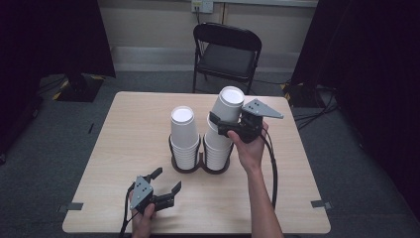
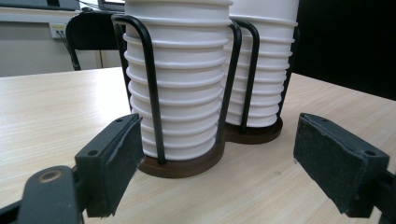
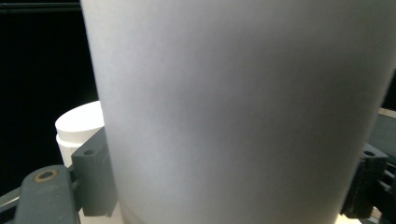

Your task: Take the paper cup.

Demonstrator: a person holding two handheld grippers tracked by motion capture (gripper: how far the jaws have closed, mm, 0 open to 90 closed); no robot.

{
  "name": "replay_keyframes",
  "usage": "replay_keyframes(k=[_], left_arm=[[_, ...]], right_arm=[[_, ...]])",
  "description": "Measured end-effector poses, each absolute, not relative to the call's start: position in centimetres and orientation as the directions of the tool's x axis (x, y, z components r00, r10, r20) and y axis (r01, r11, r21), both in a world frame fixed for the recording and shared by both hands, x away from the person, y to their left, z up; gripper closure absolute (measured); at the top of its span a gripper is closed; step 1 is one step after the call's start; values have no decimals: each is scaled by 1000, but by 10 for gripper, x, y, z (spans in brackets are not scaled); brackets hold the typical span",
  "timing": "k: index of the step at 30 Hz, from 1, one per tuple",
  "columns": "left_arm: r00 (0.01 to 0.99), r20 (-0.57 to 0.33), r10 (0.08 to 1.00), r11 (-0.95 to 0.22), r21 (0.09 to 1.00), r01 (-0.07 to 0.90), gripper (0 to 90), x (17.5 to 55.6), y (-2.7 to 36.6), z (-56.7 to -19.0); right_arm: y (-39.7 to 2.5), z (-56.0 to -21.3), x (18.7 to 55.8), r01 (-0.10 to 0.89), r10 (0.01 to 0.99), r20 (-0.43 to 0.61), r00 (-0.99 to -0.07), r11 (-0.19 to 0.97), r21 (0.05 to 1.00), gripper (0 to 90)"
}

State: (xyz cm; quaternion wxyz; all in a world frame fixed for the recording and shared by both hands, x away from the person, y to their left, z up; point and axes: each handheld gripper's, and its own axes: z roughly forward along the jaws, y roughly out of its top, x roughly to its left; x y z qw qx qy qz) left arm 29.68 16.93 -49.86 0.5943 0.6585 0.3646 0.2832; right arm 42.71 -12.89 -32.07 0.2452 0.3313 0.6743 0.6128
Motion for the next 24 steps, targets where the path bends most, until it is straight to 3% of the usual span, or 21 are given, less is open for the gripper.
replay_keyframes(k=[14, 24], left_arm=[[577, -54, 815, -34, 990, 140, 159, 297, 169, -498], [581, -57, 812, -32, 989, 143, 161, 297, 169, -498]], right_arm=[[-134, -305, 420, 126, 734, 71, -676, 20, 992, 148], [-148, -303, 411, 153, 756, 126, -642, -35, 988, 152]])
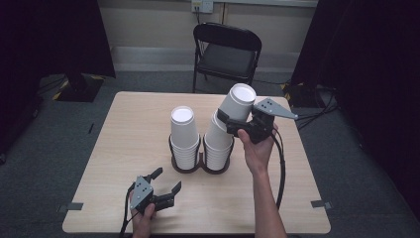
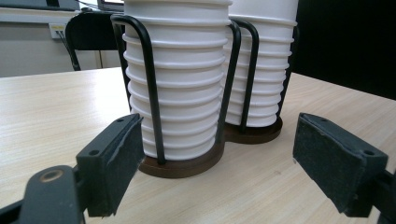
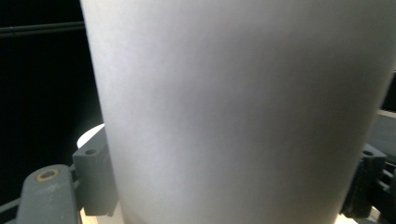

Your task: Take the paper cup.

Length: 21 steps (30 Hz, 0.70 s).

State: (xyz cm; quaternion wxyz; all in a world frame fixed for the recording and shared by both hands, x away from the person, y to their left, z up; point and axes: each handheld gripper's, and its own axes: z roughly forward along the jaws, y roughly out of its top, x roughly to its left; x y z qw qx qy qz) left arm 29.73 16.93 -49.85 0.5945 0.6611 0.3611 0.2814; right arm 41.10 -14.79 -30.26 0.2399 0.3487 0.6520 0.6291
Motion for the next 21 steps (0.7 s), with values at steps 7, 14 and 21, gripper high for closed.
replay_keyframes(k=[7, 14, 21], left_arm=[[597, -61, 800, -36, 988, 149, 165, 299, 170, -498], [603, -68, 795, -36, 987, 158, 192, 300, 170, -498], [574, -82, 815, -52, 976, 213, 214, 304, 168, -497]], right_arm=[[-163, -300, 402, 139, 769, 148, -622, -77, 987, 153], [-178, -304, 391, 145, 774, 166, -611, -96, 985, 155], [-193, -313, 378, 155, 797, 172, -580, -99, 983, 155]])
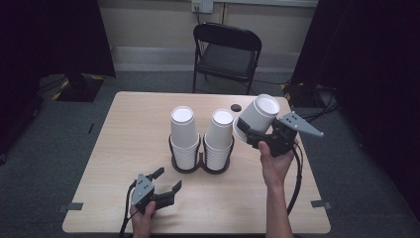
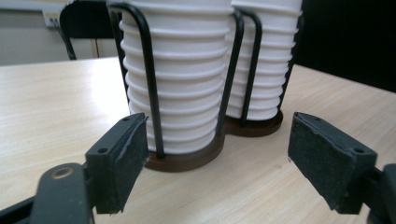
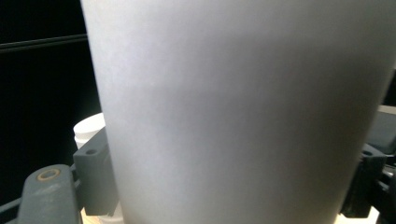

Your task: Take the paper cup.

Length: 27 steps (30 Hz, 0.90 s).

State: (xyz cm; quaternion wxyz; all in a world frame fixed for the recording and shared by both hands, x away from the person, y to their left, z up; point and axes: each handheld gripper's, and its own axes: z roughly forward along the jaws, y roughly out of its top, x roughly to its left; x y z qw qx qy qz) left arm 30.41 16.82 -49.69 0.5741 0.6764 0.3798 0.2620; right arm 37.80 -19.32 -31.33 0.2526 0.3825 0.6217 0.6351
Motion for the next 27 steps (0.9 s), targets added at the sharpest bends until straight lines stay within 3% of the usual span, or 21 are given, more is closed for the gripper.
replay_keyframes(k=[10, 21, 27], left_arm=[[575, -84, 814, -77, 965, 251, 231, 308, 168, -496], [630, -117, 768, -45, 971, 235, 221, 308, 168, -496], [659, -130, 741, -29, 974, 225, 286, 307, 160, -492]], right_arm=[[-206, -346, 361, 208, 794, 244, -556, -152, 966, 155], [-200, -373, 347, 265, 783, 258, -566, -123, 956, 154], [-192, -389, 336, 297, 770, 276, -576, -118, 948, 154]])
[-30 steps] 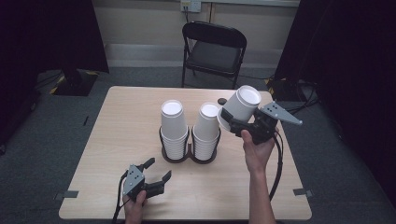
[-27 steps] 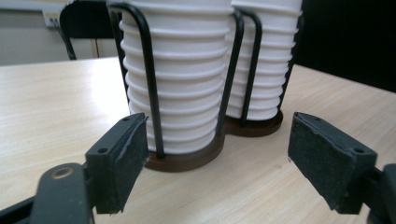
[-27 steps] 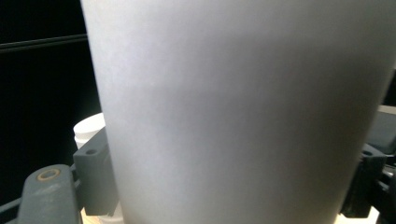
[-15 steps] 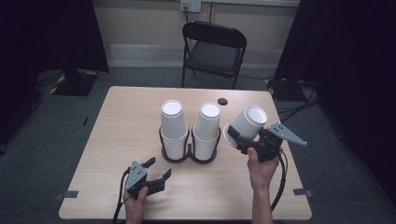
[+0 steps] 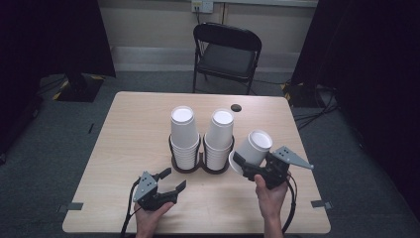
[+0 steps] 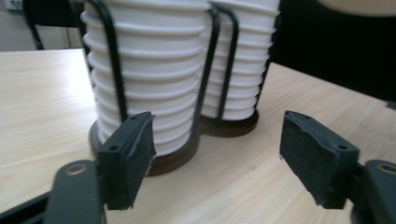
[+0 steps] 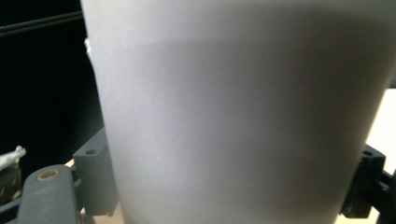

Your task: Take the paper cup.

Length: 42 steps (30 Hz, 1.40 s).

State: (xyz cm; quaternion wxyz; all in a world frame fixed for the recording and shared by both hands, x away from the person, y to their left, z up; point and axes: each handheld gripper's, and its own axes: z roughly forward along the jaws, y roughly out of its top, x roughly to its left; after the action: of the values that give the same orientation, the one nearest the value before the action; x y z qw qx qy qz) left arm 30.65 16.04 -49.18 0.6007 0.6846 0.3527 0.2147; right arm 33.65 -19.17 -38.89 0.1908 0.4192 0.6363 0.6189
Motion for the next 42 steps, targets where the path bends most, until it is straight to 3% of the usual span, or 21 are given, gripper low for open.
replay_keyframes(k=[5, 27, 29, 31, 36, 42], left_arm=[[677, -141, 722, -17, 975, 221, 338, 304, 155, -491], [770, -167, 616, -17, 974, 224, 389, 310, 137, -491], [782, -161, 602, -26, 975, 220, 411, 311, 135, -492], [803, -127, 582, -51, 980, 192, 511, 310, 133, -492], [795, -123, 594, -39, 983, 181, 448, 309, 126, -493], [802, -119, 585, -12, 988, 155, 480, 309, 122, -493]], right_arm=[[-185, -401, 330, 325, 755, 305, -580, -129, 937, 154], [-150, -446, 316, 419, 611, 491, -620, -271, 867, 154], [-147, -447, 314, 427, 598, 507, -621, -285, 858, 154], [-145, -448, 313, 431, 588, 514, -624, -290, 855, 153], [-141, -449, 311, 450, 563, 550, -617, -322, 833, 153], [-139, -452, 309, 480, 528, 594, -607, -352, 803, 153]])
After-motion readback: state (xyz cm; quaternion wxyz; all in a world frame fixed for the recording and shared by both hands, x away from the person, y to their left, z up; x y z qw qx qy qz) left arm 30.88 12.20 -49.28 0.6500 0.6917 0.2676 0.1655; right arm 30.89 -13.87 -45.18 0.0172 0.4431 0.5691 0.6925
